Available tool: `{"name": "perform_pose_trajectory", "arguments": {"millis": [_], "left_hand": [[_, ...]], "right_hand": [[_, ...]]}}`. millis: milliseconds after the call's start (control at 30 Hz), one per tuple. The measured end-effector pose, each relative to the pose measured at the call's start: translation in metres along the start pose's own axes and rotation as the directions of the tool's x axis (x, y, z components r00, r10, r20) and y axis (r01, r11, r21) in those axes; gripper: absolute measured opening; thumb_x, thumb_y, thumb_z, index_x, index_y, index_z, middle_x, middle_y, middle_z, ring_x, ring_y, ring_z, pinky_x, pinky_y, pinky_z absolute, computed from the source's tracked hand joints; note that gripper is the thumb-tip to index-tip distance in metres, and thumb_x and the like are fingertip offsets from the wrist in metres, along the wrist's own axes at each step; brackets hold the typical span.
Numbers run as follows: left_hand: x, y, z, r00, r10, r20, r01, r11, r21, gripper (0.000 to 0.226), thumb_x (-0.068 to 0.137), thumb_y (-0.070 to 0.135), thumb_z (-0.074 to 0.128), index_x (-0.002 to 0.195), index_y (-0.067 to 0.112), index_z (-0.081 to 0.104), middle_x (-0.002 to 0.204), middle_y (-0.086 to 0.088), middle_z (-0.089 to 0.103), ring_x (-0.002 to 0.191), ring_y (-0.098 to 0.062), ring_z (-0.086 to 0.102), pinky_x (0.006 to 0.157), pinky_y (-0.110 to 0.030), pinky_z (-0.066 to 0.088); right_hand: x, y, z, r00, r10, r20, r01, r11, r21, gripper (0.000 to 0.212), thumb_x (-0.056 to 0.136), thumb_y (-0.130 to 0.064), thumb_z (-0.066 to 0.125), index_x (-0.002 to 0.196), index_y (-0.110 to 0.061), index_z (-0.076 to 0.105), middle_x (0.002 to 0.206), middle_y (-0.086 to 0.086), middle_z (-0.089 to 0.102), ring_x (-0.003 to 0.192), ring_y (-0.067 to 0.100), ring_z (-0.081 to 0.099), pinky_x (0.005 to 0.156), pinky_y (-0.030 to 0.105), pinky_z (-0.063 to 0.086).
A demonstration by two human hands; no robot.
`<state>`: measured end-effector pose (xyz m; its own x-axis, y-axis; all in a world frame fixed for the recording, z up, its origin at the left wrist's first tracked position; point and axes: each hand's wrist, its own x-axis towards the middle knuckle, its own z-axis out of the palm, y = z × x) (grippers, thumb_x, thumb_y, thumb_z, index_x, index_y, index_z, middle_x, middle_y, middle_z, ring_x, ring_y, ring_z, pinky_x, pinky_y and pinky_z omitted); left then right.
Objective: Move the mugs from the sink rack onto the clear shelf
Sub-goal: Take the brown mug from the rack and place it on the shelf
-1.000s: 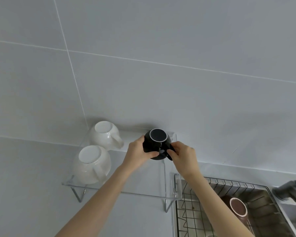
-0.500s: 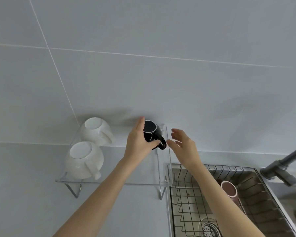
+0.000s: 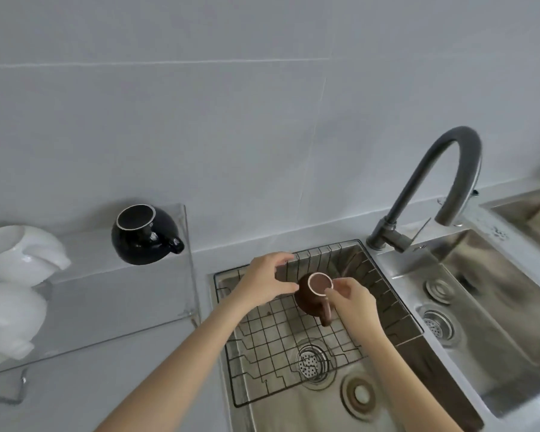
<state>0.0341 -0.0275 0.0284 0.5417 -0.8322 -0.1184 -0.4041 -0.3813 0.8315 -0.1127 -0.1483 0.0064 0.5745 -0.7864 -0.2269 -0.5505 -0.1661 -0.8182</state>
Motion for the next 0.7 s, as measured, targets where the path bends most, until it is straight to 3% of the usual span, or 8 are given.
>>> {"name": "perform_pose_trajectory", "arguments": {"millis": [100, 200, 367, 500, 700], "left_hand": [[0.022, -0.021, 0.035, 0.994, -0.087, 0.06, 0.086, 0.996, 0.02, 0.074, 0.066, 0.019, 0.077, 0.131, 0.017, 0.043, 0.138, -0.005, 0.049, 0.126, -0.015, 0.045, 0.107, -0.032, 0.036], [0.045, -0.037, 0.06, 0.99, -0.114, 0.088, 0.107, 0.991, 0.082, 0.082, 0.062, 0.019, 0.079, 0.134, 0.019, 0.039, 0.141, -0.005, 0.045, 0.13, -0.018, 0.04, 0.11, -0.038, 0.034], [0.081, -0.053, 0.088, 0.985, -0.089, 0.149, 0.07, 0.989, 0.129, 0.082, 0.055, 0.015, 0.081, 0.128, 0.017, 0.044, 0.134, -0.005, 0.05, 0.123, -0.021, 0.044, 0.094, -0.026, 0.029], [0.092, -0.069, 0.104, 0.978, -0.123, 0.17, 0.105, 0.988, 0.109, 0.093, 0.054, 0.015, 0.082, 0.135, 0.019, 0.036, 0.141, -0.005, 0.044, 0.129, -0.02, 0.04, 0.101, -0.027, 0.028], [0.094, -0.08, 0.114, 0.981, -0.129, 0.147, 0.121, 0.991, 0.064, 0.103, 0.052, 0.017, 0.084, 0.139, 0.021, 0.029, 0.146, -0.004, 0.039, 0.133, -0.018, 0.036, 0.104, -0.024, 0.024]], "right_hand": [[0.013, 0.031, -0.007, 0.996, 0.082, 0.032, -0.081, 0.996, -0.029, 0.023, 0.08, -0.024, 0.064, 0.101, -0.016, 0.06, 0.101, 0.004, 0.066, 0.087, 0.015, 0.057, 0.073, 0.026, 0.04], [0.024, 0.049, 0.003, 0.988, 0.13, 0.085, -0.124, 0.99, -0.072, 0.029, 0.078, -0.023, 0.065, 0.105, -0.013, 0.058, 0.093, 0.0, 0.059, 0.082, 0.013, 0.054, 0.068, 0.023, 0.039], [0.038, 0.071, 0.032, 0.974, 0.189, 0.127, -0.177, 0.979, -0.102, 0.031, 0.078, -0.023, 0.063, 0.103, -0.01, 0.053, 0.085, -0.002, 0.055, 0.065, -0.001, 0.046, 0.05, 0.013, 0.031], [0.048, 0.081, 0.042, 0.974, 0.218, 0.065, -0.211, 0.973, -0.097, 0.012, 0.079, -0.016, 0.061, 0.086, -0.012, 0.052, 0.072, -0.004, 0.054, 0.058, -0.001, 0.045, 0.045, 0.013, 0.03], [0.051, 0.09, 0.042, 0.98, 0.189, 0.058, -0.186, 0.981, -0.044, 0.013, 0.078, -0.015, 0.065, 0.073, -0.016, 0.052, 0.068, -0.003, 0.056, 0.059, 0.006, 0.049, 0.049, 0.019, 0.032]]}}
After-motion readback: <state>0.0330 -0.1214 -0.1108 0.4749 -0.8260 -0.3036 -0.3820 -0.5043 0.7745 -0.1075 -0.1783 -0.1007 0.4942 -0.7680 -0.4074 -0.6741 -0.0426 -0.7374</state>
